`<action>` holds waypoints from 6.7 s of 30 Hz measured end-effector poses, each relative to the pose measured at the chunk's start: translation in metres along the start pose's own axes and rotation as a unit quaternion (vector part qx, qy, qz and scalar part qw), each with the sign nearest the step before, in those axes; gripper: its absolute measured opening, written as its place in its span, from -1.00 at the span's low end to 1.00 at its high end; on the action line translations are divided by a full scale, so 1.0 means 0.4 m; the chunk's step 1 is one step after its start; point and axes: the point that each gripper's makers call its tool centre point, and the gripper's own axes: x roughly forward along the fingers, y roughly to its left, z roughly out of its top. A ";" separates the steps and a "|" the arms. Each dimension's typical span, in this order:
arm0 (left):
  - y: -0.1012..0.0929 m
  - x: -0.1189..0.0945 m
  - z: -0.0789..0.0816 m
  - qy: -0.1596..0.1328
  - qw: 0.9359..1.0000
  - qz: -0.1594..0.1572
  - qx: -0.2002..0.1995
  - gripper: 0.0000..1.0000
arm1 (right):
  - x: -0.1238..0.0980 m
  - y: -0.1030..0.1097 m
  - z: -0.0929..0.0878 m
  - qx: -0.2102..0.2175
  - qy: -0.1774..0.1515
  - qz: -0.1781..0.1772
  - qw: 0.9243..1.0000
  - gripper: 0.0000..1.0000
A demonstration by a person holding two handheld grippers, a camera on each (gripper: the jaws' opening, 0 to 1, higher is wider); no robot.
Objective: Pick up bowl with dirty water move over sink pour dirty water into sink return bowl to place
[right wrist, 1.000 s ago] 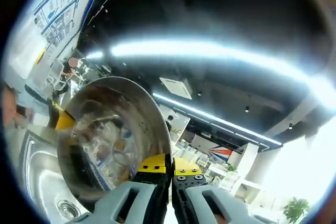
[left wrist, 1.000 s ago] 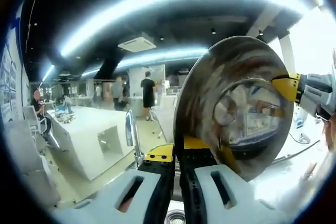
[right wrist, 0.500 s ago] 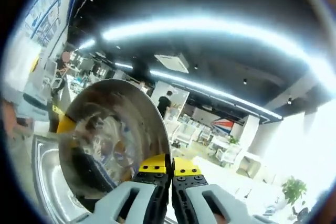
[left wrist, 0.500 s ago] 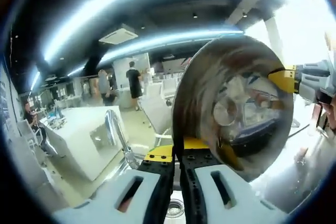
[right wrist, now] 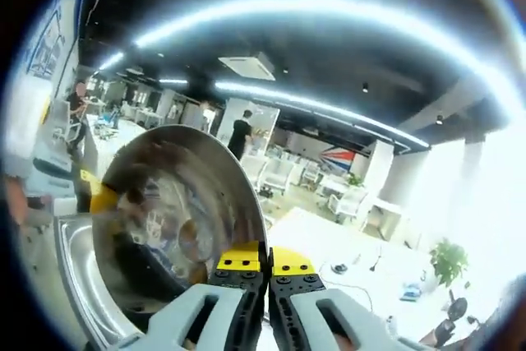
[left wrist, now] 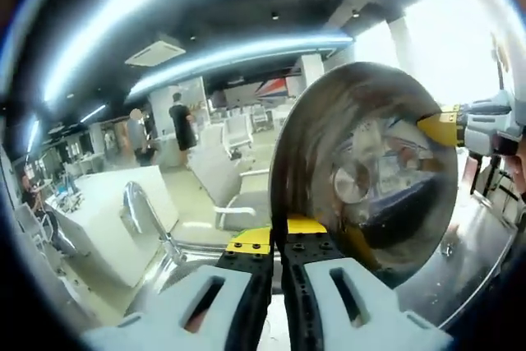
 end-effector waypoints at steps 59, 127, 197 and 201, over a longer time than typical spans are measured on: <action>-0.640 0.001 -0.415 0.275 0.913 -0.233 0.188 -1.00 | -0.279 -0.227 -0.768 0.151 0.396 0.014 0.906 -1.00; -0.702 0.084 -0.423 0.139 0.937 -0.269 0.173 -0.96 | -0.234 -0.227 -0.858 0.136 0.292 0.068 0.944 -0.79; -0.223 -0.071 -0.406 -0.200 0.975 -0.048 -0.083 -0.62 | -0.536 -0.559 -0.870 0.148 -0.042 -0.152 0.976 -0.42; -0.229 -0.065 -0.433 -0.188 0.977 -0.049 -0.085 -0.62 | -0.539 -0.563 -0.880 0.156 -0.043 -0.153 0.975 -0.42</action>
